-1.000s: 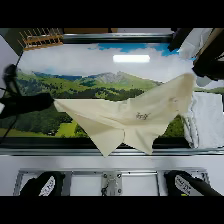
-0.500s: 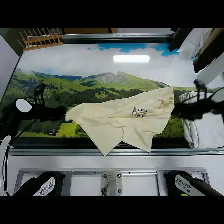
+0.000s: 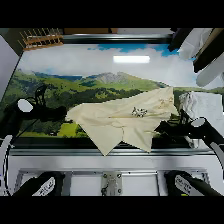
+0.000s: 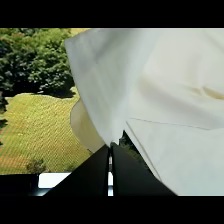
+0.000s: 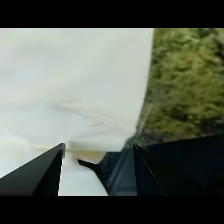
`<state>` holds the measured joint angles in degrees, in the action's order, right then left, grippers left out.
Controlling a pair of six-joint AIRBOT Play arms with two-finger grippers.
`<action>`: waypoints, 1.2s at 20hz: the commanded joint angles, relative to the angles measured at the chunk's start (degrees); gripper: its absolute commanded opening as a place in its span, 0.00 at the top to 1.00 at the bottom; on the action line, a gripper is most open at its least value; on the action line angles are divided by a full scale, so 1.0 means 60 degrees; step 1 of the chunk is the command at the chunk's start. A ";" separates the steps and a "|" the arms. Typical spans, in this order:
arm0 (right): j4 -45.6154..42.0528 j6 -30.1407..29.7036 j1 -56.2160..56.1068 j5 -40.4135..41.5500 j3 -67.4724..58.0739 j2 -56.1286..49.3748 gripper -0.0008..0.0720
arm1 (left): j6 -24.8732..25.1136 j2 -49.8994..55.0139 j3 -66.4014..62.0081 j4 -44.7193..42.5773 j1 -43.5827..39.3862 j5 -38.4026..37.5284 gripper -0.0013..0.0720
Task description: Fold the clothes and pants, and hang the long-sleeved shirts on hangers.
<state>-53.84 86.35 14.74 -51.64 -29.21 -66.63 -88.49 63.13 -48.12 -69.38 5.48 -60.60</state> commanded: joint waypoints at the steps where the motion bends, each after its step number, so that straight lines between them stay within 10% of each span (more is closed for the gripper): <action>1: 0.0452 -0.0171 -0.0572 0.1428 0.0229 -0.0062 0.35 | -0.0007 0.0007 0.0004 0.0015 -0.0004 0.0157 0.97; 2: 0.0452 -0.0171 -0.0798 0.1665 0.0222 -0.0069 0.36 | -0.0007 0.0004 0.0004 0.0015 -0.0004 0.0175 0.97; 4: 0.0419 -0.0178 -0.1056 0.1894 0.0135 -0.0047 0.96 | -0.0007 0.0004 0.0004 0.0011 -0.0004 0.0182 0.97; 17: -0.1639 -0.1432 -0.0397 0.0215 -1.0265 0.3075 0.97 | -0.0007 -0.4226 -0.5829 0.0076 0.1504 0.0455 0.97; 24: -0.1639 -0.1428 -0.0397 0.1282 -1.1027 0.4597 0.97 | -0.0018 -0.6426 -0.6499 0.0062 0.1504 0.1297 0.98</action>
<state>-63.48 77.76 12.34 -46.00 -93.47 -42.30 -88.51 29.28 -85.78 -68.86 14.44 -55.66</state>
